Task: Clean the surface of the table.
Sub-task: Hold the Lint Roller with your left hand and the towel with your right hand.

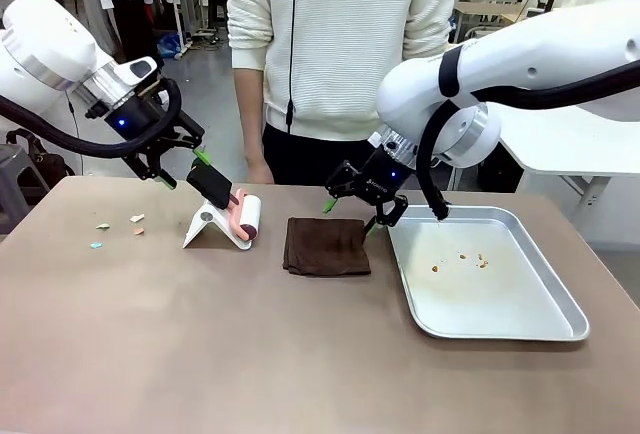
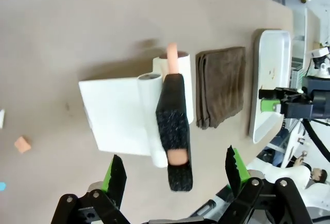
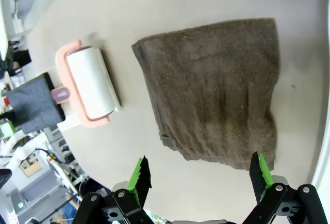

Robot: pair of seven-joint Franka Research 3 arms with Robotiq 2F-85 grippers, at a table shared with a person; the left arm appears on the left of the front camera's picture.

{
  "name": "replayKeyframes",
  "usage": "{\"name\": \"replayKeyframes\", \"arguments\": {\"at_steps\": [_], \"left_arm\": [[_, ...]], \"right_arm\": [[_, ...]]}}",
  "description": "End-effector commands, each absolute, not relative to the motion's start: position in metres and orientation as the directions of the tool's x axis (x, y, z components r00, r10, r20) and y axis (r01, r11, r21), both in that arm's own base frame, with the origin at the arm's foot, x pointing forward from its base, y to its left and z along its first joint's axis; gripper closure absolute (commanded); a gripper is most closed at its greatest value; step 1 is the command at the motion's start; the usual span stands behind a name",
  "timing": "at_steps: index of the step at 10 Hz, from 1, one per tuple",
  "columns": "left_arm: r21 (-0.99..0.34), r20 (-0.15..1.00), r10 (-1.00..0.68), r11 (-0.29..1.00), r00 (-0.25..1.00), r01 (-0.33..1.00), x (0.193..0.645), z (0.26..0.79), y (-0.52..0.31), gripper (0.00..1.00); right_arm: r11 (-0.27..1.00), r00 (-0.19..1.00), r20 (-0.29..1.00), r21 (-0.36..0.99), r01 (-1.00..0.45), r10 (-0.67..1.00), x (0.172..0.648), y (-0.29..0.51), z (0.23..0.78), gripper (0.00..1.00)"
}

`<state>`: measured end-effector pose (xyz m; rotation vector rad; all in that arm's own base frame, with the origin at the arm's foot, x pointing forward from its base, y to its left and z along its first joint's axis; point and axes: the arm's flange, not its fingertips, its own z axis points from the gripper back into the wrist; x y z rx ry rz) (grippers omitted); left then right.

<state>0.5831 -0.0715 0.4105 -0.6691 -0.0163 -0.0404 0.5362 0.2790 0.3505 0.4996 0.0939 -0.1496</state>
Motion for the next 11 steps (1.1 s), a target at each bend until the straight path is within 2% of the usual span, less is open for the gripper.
{"name": "replayKeyframes", "arguments": {"at_steps": [1,4,7,11], "left_arm": [[-0.629,0.069,-0.072,0.771,0.995,0.099,0.585,0.403,-0.082,0.00],[-0.601,0.053,-0.092,0.792,0.994,0.105,0.588,0.402,-0.083,0.00],[-0.596,0.058,-0.091,0.795,0.994,0.108,0.588,0.403,-0.083,0.00],[-0.590,0.050,-0.113,0.798,0.992,0.121,0.592,0.400,-0.077,0.00]], "right_arm": [[0.902,0.978,-0.147,0.384,0.197,-0.151,0.547,0.288,0.357,0.00],[0.942,0.979,-0.094,0.268,0.200,-0.181,0.554,0.309,0.343,0.00],[0.955,0.961,-0.023,0.104,0.277,-0.276,0.562,0.325,0.323,0.00],[0.970,0.971,0.006,0.051,0.238,-0.238,0.567,0.327,0.306,0.00]]}}
